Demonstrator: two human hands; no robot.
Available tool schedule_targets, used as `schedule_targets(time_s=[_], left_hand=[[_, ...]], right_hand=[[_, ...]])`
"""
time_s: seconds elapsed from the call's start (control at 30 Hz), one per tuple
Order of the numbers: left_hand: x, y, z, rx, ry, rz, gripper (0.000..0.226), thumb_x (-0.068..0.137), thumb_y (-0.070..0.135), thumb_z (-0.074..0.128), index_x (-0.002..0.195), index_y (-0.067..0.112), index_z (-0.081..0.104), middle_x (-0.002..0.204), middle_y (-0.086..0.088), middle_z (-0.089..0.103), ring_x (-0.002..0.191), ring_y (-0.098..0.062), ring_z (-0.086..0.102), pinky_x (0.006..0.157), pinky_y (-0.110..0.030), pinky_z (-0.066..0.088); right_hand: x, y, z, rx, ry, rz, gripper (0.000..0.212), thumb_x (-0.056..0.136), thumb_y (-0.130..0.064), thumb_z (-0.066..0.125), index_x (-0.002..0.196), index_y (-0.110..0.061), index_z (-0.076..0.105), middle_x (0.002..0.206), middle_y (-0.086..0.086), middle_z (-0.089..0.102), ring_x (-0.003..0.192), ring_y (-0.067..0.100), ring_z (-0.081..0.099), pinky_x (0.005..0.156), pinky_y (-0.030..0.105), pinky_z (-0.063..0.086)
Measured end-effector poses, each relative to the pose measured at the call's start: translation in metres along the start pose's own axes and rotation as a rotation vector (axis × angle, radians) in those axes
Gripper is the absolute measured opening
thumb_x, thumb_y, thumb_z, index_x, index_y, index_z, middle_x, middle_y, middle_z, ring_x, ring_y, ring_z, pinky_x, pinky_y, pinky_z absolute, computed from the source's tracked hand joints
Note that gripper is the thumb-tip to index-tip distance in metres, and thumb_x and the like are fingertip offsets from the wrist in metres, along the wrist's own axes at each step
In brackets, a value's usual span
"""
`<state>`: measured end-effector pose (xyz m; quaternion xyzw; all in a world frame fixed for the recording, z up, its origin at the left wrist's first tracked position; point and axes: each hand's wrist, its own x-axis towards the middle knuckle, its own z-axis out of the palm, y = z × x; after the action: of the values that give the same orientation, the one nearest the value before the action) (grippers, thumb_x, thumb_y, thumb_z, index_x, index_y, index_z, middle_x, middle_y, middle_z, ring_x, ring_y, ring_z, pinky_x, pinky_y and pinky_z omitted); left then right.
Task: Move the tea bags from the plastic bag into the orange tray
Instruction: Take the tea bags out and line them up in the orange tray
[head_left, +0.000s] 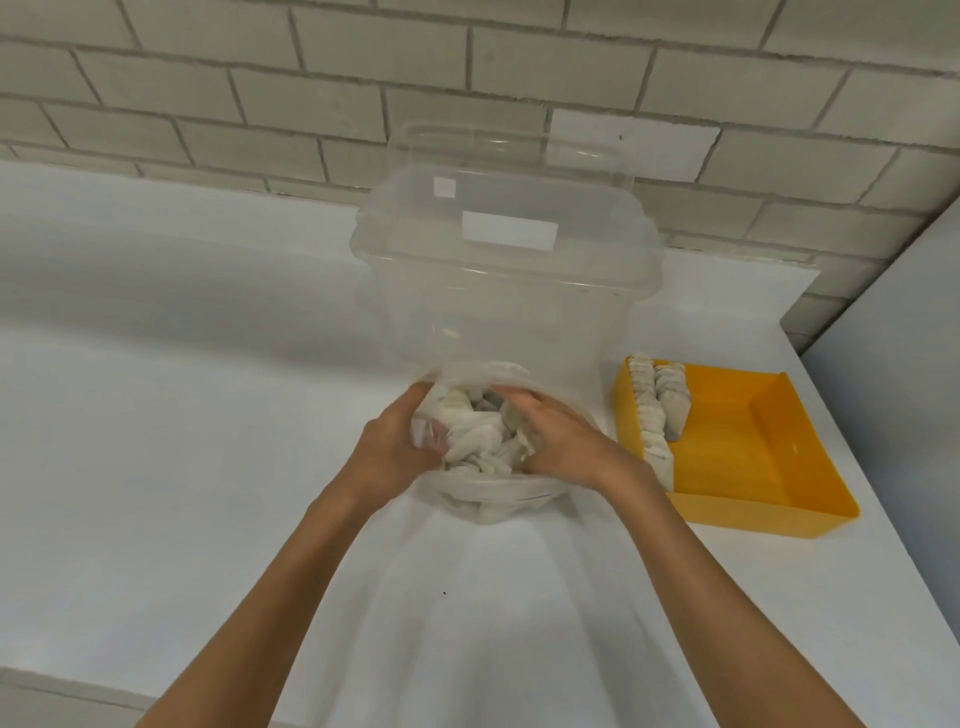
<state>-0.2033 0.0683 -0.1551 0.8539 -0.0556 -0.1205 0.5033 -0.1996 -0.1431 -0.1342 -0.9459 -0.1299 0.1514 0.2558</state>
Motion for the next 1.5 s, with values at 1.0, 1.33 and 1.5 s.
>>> schedule_targets(time_s=[1.0,1.33,1.5], left_hand=[[-0.009,0.030,-0.025,-0.337,-0.095,0.045,0.026,0.091,0.041,0.058,0.115,0.033,0.064,0.109,0.006,0.067,0.093,-0.006,0.067,0.080,-0.022,0.053],[0.005,0.034,-0.034,-0.269,-0.069,0.233,0.014,0.084,0.017,0.072,0.097,0.020,0.071,0.088,-0.007,0.071,0.075,-0.012,0.064,0.074,-0.022,0.052],[0.009,0.019,-0.039,-0.188,0.082,0.209,0.013,0.089,0.029,0.065,0.082,0.019,0.070,0.085,0.003,0.070,0.079,-0.017,0.063,0.074,-0.031,0.049]], right_hand=[[-0.026,-0.046,-0.004,0.708,0.445,-0.096,0.021,0.081,0.008,0.065,0.079,-0.011,0.074,0.083,0.002,0.074,0.082,0.019,0.071,0.082,0.030,0.054],[-0.006,-0.053,-0.032,0.500,0.316,-0.136,0.027,0.081,0.005,0.067,0.099,-0.014,0.069,0.084,0.007,0.072,0.082,0.022,0.071,0.082,0.027,0.056],[0.012,-0.036,0.000,0.158,0.297,0.011,0.023,0.080,0.004,0.060,0.087,-0.014,0.072,0.071,0.003,0.070,0.065,0.010,0.064,0.068,0.010,0.046]])
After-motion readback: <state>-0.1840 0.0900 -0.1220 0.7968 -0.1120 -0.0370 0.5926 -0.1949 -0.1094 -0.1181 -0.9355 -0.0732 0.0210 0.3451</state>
